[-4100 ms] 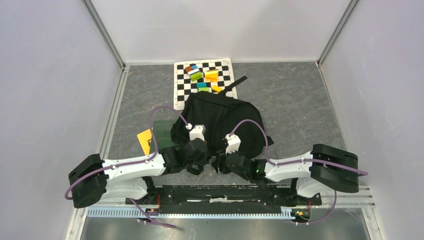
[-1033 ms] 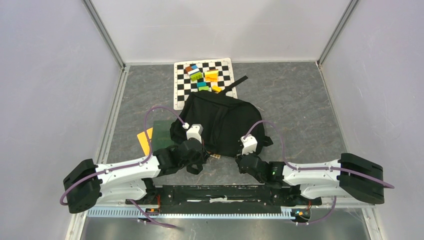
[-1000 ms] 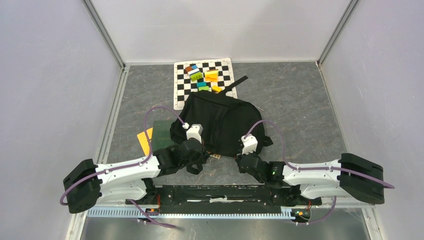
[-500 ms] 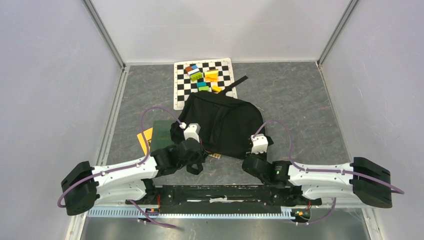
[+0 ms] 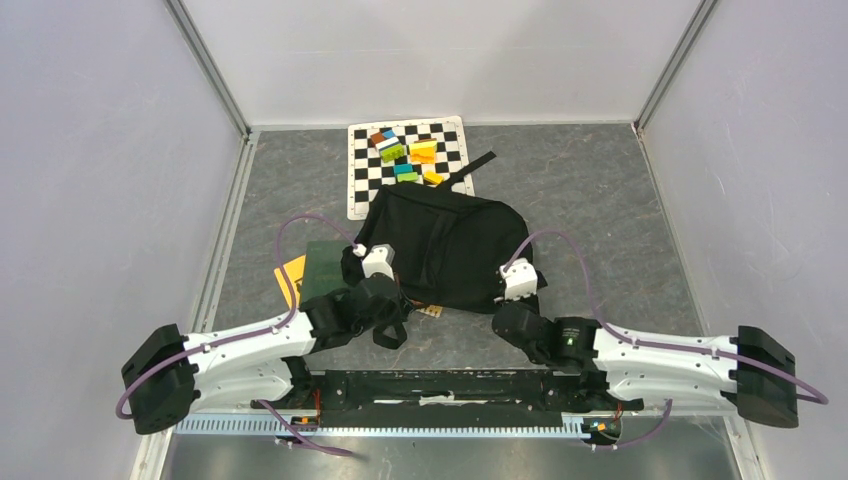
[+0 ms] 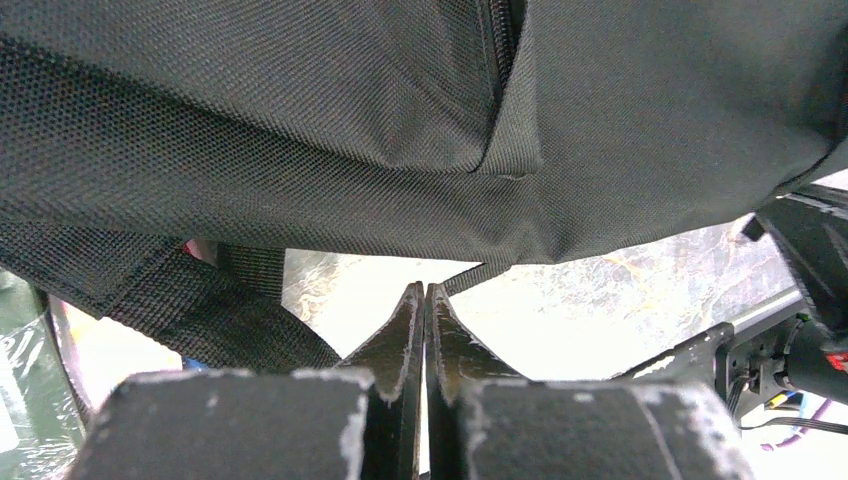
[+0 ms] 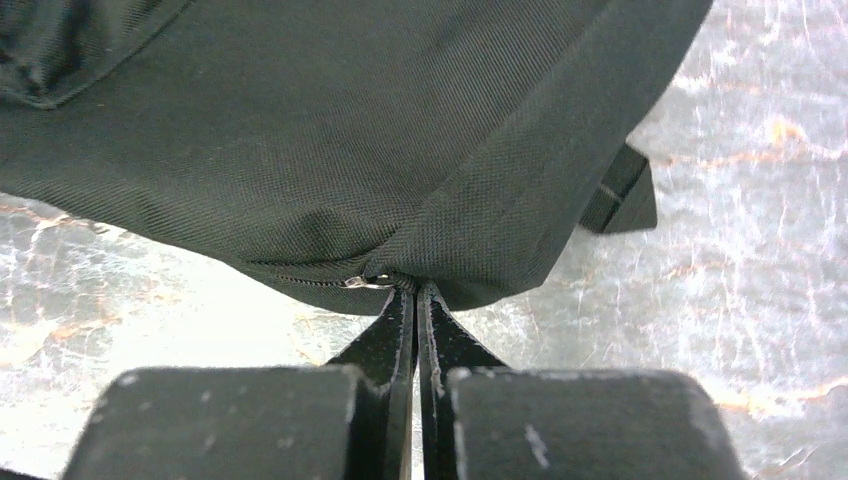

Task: Pack the student bag
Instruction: Unzip the student bag at the center of the board.

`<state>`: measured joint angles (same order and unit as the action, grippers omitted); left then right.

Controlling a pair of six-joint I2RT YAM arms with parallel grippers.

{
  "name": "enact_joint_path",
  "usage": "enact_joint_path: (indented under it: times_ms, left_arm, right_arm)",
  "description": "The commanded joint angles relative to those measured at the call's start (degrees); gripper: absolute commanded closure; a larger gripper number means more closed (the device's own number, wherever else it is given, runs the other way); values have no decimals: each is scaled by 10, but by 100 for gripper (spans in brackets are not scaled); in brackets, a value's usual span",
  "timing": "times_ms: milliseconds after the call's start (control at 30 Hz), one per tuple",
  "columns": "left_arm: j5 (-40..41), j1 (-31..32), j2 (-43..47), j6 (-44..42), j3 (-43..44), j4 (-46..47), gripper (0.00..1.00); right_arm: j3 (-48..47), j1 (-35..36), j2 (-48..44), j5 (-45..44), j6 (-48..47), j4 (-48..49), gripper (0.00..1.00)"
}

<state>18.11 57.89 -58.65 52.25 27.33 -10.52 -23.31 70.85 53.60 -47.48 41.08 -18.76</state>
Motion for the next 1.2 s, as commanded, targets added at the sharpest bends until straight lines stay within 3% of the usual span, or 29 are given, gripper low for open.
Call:
enact_joint_path:
  times_ms: [0, 67, 100, 167, 200, 233, 267, 333, 467, 633, 967, 1067, 1167]
  left_arm:
    - [33, -12, 9, -54, -8, -57, 98]
    - [7, -11, 12, -101, 3, -52, 97]
    - [-5, -10, 14, -121, 10, -50, 92]
    - [-25, -9, 22, -169, 26, -44, 65]
    - [-32, -9, 28, -188, 38, -44, 42]
    - [-38, -8, 32, -205, 47, -42, 29]
    - [-44, -6, 38, -225, 59, -38, 19]
    - [-59, -1, 47, -262, 73, -21, 10]
    - [-119, 6, 38, -327, 81, 40, 6]
    - [-175, 12, -33, -375, 110, 101, 5]
    - [-193, 14, -140, -390, 116, 220, 4]
    - [-193, 15, -165, -386, 122, 227, 9]
    - [-187, 16, -183, -384, 123, 232, 25]
  right_arm:
    - [-38, -30, -33, 37, -181, 36, 100]
    - [-56, -40, -35, 104, -225, 51, 100]
    - [-67, -44, -34, 131, -237, 51, 100]
    - [-81, -60, -22, 190, -241, 48, 100]
    - [-86, -76, -13, 234, -242, 49, 100]
    - [-90, -90, -5, 265, -241, 48, 100]
    - [-94, -105, 5, 296, -241, 47, 100]
    - [-102, -126, 19, 342, -244, 46, 100]
    - [-126, -145, 36, 405, -250, 40, 100]
    - [-160, -155, 33, 412, -254, -1, 100]
    - [-181, -158, 28, 432, -244, -29, 100]
    - [-183, -158, 26, 415, -240, -43, 100]
    - [-185, -158, 24, 393, -237, -56, 100]
